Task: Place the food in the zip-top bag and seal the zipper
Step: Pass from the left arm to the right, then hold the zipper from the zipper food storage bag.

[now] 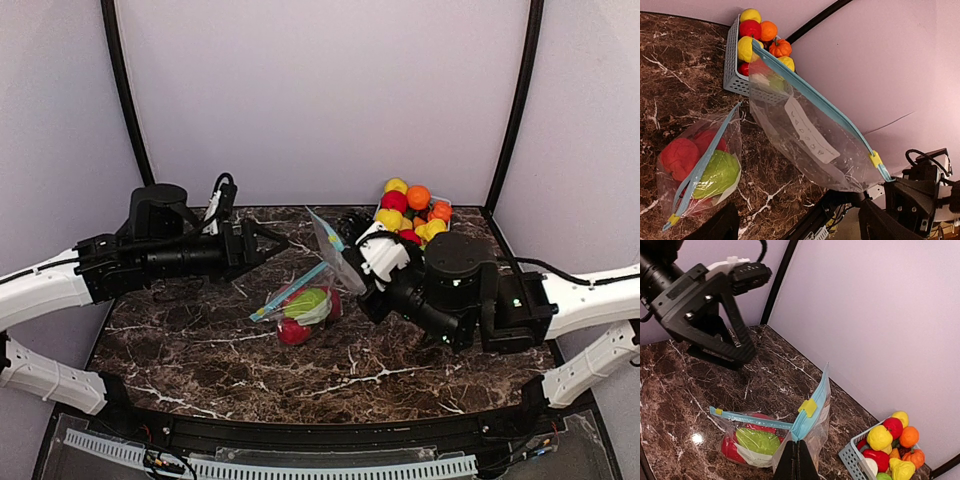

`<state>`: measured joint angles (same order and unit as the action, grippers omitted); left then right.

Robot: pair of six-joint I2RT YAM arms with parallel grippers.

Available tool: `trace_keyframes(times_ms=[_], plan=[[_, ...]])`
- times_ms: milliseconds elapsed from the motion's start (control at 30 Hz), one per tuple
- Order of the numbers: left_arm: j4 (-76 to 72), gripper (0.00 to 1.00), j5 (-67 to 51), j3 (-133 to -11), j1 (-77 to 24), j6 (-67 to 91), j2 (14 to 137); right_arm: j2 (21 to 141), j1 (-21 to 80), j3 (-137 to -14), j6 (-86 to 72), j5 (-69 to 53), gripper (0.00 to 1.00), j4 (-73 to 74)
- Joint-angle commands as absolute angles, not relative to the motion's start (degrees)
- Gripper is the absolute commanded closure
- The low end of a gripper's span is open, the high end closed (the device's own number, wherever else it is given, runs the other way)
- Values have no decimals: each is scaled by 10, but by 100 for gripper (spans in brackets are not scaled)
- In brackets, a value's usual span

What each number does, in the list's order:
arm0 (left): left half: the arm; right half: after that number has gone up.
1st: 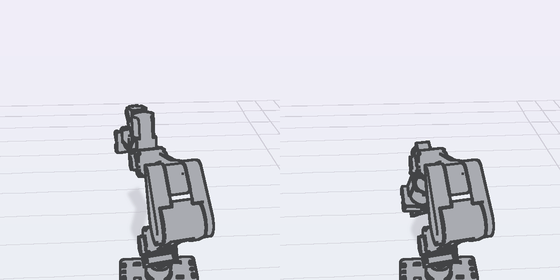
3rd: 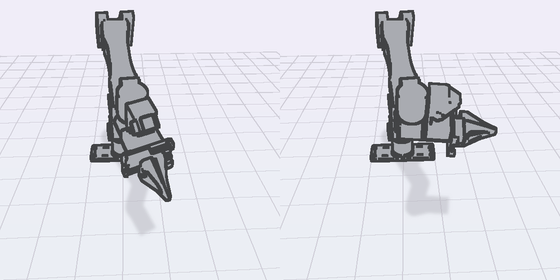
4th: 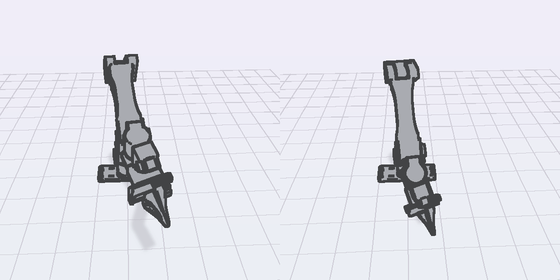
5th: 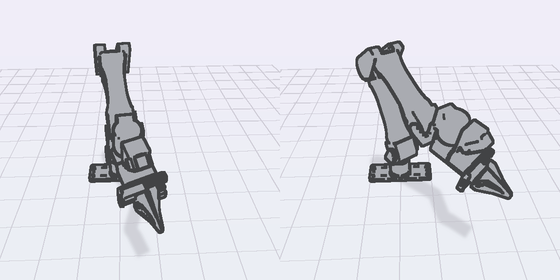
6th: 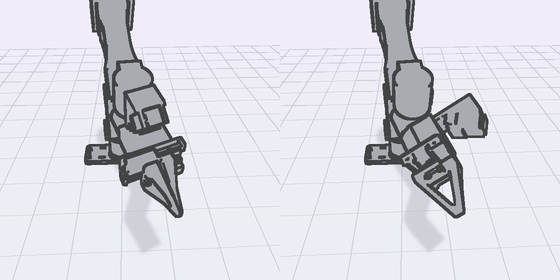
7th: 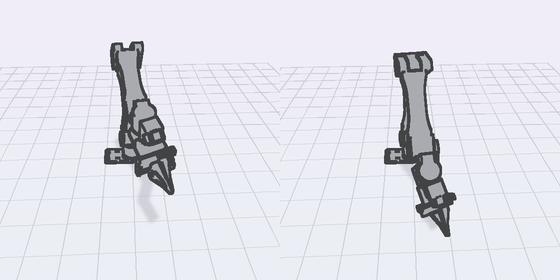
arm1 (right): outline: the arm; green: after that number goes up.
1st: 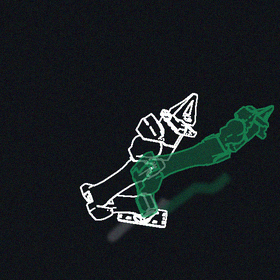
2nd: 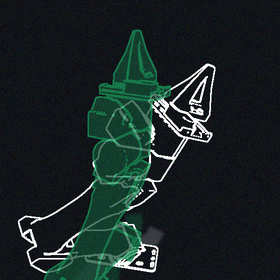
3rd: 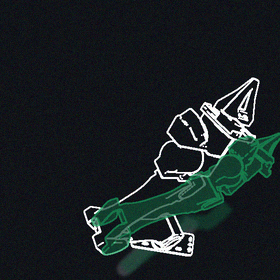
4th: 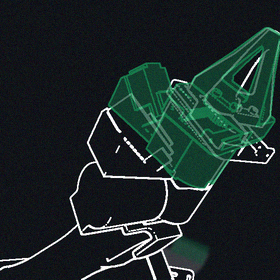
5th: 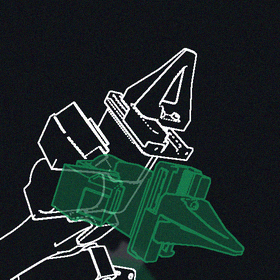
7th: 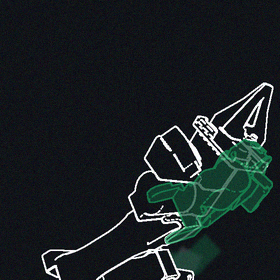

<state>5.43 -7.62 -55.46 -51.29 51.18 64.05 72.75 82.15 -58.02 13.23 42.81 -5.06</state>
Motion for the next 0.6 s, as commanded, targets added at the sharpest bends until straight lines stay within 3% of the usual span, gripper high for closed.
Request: trace_keyframes(times_ms=[0,267,567], plan=[[196,16,-40,-600,-510,418,596,680,766,-629,27,401,100,45],[275,15,-15,-669,-510,251,580,652,621,-675,-86,143,100,214],[227,19,-187,-719,-533,129,653,648,539,-672,-104,-118,100,264]])
